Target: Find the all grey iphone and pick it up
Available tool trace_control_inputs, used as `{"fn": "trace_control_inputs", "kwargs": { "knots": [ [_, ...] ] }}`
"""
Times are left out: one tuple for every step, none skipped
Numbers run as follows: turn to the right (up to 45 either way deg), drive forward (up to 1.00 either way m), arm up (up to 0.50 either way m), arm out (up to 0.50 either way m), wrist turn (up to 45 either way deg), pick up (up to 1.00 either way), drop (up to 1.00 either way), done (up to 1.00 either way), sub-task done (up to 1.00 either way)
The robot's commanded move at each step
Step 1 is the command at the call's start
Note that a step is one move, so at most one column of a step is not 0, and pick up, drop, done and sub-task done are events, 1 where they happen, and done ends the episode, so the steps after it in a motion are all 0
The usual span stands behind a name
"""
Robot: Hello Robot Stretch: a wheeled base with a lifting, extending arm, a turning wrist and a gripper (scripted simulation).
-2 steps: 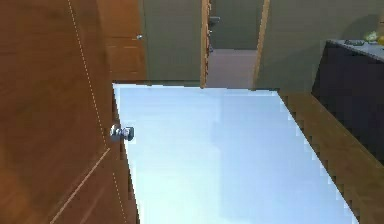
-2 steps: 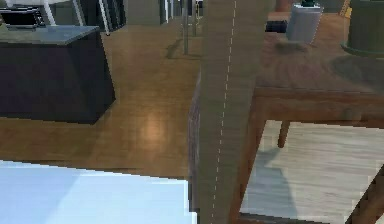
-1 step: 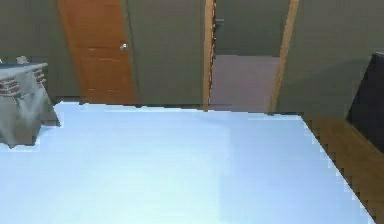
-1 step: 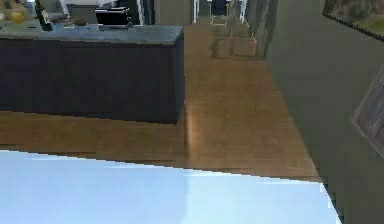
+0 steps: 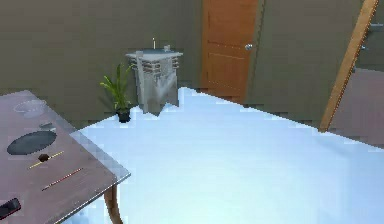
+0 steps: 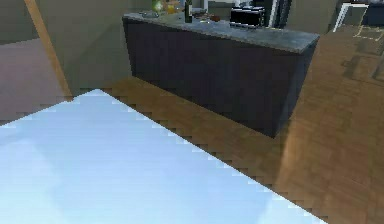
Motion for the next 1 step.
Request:
{"fn": "trace_control_inputs", "kwargs": {
  "knots": [
    [0.0, 0.20, 0.00, 0.00, 0.0, 0.00, 0.00, 0.00, 0.00]
  ]
}}
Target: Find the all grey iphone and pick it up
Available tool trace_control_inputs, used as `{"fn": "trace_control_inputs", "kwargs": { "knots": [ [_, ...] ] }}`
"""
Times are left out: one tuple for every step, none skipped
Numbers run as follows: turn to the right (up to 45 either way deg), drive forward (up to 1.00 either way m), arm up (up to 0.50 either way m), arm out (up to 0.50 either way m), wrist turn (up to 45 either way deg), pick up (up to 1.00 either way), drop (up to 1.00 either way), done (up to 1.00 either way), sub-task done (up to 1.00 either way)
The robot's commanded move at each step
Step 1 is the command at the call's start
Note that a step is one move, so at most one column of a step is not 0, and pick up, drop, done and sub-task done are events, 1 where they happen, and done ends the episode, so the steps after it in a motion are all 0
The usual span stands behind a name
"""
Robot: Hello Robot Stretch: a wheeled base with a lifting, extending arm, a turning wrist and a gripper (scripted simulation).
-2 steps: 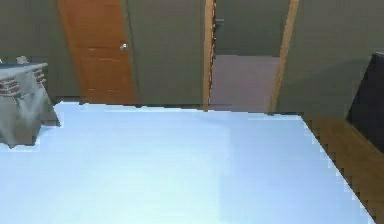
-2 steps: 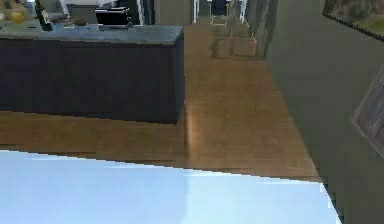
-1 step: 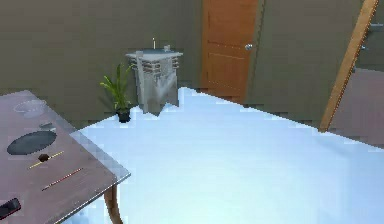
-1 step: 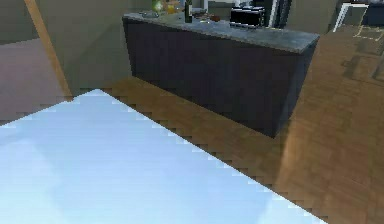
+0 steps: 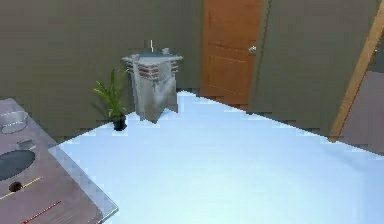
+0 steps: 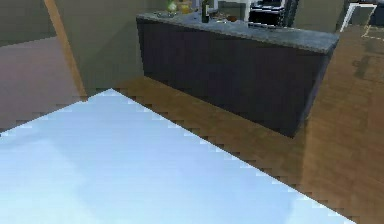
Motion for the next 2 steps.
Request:
{"fn": "trace_control_inputs", "kwargs": {
  "knots": [
    [-36.0, 0.00, 0.00, 0.00, 0.0, 0.00, 0.00, 0.00, 0.00],
    [0.0, 0.40, 0.00, 0.00, 0.0, 0.00, 0.00, 0.00, 0.00]
  ]
}}
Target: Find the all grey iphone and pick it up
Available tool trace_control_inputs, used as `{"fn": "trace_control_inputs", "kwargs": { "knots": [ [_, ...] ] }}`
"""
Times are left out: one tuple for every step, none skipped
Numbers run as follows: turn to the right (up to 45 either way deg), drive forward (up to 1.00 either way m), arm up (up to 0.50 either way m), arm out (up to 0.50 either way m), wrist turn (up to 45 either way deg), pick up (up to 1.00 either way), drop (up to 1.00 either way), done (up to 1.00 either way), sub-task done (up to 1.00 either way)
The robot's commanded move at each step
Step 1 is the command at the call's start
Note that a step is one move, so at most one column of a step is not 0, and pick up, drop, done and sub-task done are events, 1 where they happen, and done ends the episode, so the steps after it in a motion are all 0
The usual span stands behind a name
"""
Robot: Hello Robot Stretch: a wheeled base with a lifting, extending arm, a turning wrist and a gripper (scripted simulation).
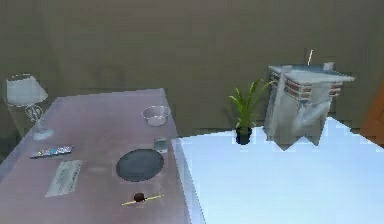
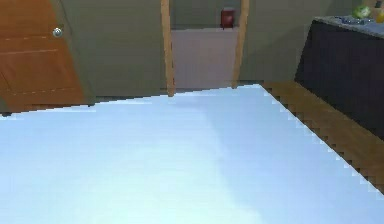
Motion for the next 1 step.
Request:
{"fn": "trace_control_inputs", "kwargs": {
  "knots": [
    [-45.0, 0.00, 0.00, 0.00, 0.0, 0.00, 0.00, 0.00, 0.00]
  ]
}}
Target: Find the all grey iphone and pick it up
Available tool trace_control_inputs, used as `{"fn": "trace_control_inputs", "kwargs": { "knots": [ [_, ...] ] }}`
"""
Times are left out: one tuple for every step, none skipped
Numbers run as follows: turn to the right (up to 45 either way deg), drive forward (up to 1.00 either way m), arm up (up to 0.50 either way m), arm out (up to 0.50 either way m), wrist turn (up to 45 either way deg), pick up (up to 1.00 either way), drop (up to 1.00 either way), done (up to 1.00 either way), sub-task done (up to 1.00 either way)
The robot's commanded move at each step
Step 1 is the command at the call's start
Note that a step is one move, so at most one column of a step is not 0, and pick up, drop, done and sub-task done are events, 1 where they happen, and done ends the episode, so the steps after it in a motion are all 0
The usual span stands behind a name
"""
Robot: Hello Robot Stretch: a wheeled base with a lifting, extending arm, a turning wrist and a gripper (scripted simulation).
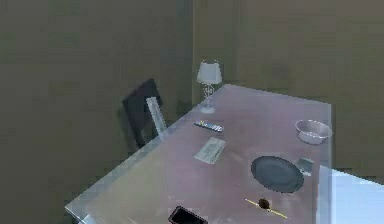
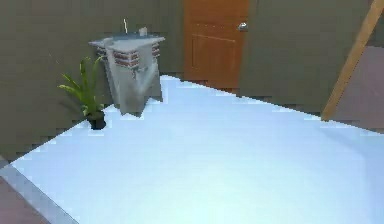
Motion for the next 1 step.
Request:
{"fn": "trace_control_inputs", "kwargs": {
  "knots": [
    [-45.0, 0.00, 0.00, 0.00, 0.0, 0.00, 0.00, 0.00, 0.00]
  ]
}}
